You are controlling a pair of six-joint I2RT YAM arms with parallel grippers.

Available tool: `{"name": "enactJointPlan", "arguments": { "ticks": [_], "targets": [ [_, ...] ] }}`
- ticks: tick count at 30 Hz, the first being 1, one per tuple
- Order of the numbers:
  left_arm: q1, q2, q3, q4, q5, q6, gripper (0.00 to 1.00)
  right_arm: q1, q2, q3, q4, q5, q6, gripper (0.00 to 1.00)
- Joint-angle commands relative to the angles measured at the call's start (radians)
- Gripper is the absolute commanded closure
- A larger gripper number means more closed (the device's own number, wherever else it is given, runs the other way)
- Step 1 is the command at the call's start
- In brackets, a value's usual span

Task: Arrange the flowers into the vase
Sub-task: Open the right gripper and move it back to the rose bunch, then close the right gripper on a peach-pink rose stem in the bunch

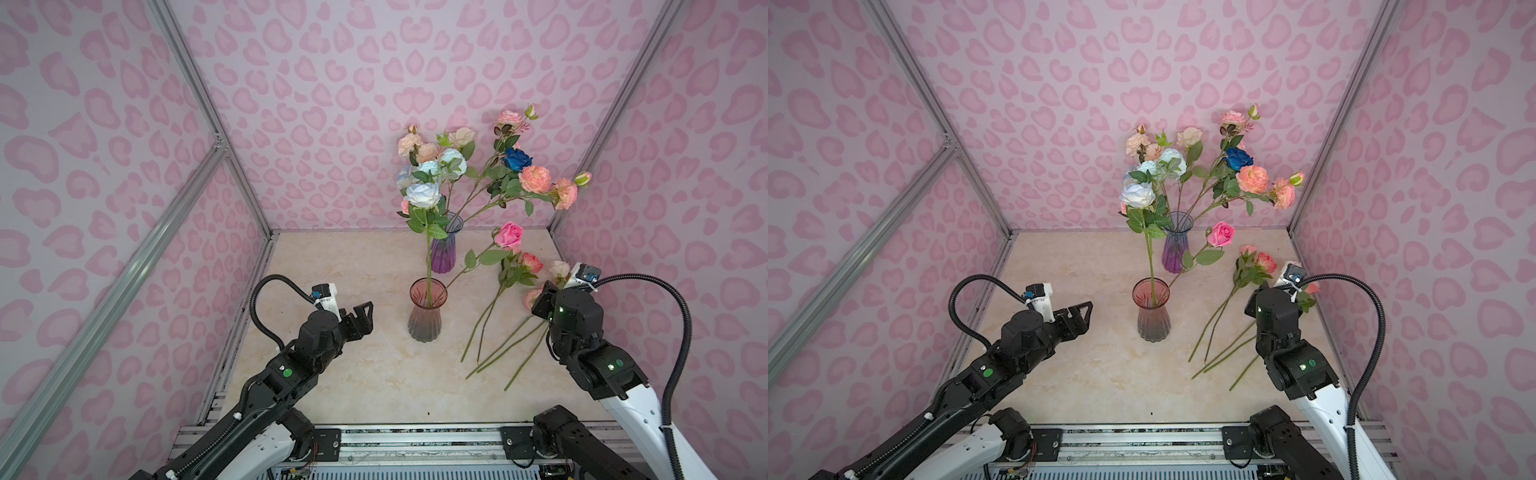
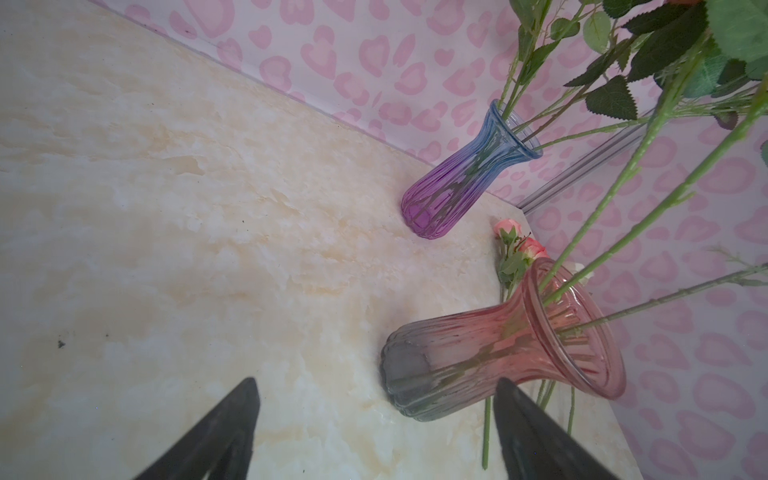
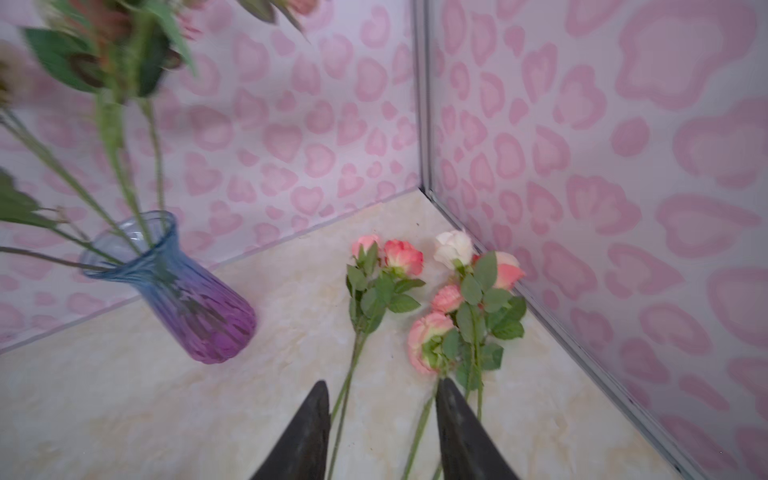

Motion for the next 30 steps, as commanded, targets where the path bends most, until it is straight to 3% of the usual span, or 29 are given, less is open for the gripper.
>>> {"name": "enactJointPlan", "arguments": {
  "ticks": [1, 4, 7, 12, 19, 23, 26, 30],
  "targets": [
    [0.001, -0.009, -0.01, 0.026, 0.007, -0.007, 0.11, -0.178, 0.042, -0.074, 0.023, -0.306, 0.145, 0.64],
    [0.002, -0.028, -0.027, 0.019, -0.003, -0.008, 0.11, -0.338, 0.136, -0.152, 0.097, -0.418, 0.212, 0.62],
    [0.002, -0.04, -0.039, 0.021, -0.007, -0.011, 0.11, -0.415, 0.262, -0.193, 0.17, -0.491, 0.25, 0.6],
    [0.001, -0.02, -0.044, 0.032, 0.0, -0.007, 0.1, -0.438, 0.481, -0.195, 0.237, -0.483, 0.255, 0.56],
    [0.001, 0.052, -0.036, 0.08, 0.067, 0.022, 0.1, -0.454, 0.739, -0.135, 0.285, -0.59, 0.264, 0.56],
    [0.002, 0.078, -0.033, 0.096, 0.073, 0.026, 0.1, -0.453, 0.792, -0.132, 0.335, -0.605, 0.256, 0.59],
    [0.003, 0.097, -0.029, 0.104, 0.077, 0.029, 0.1, -0.452, 0.829, -0.113, 0.335, -0.618, 0.242, 0.69],
    [0.003, 0.12, -0.018, 0.109, 0.086, 0.033, 0.1, -0.452, 0.825, -0.115, 0.33, -0.618, 0.237, 0.72]
  ]
}}
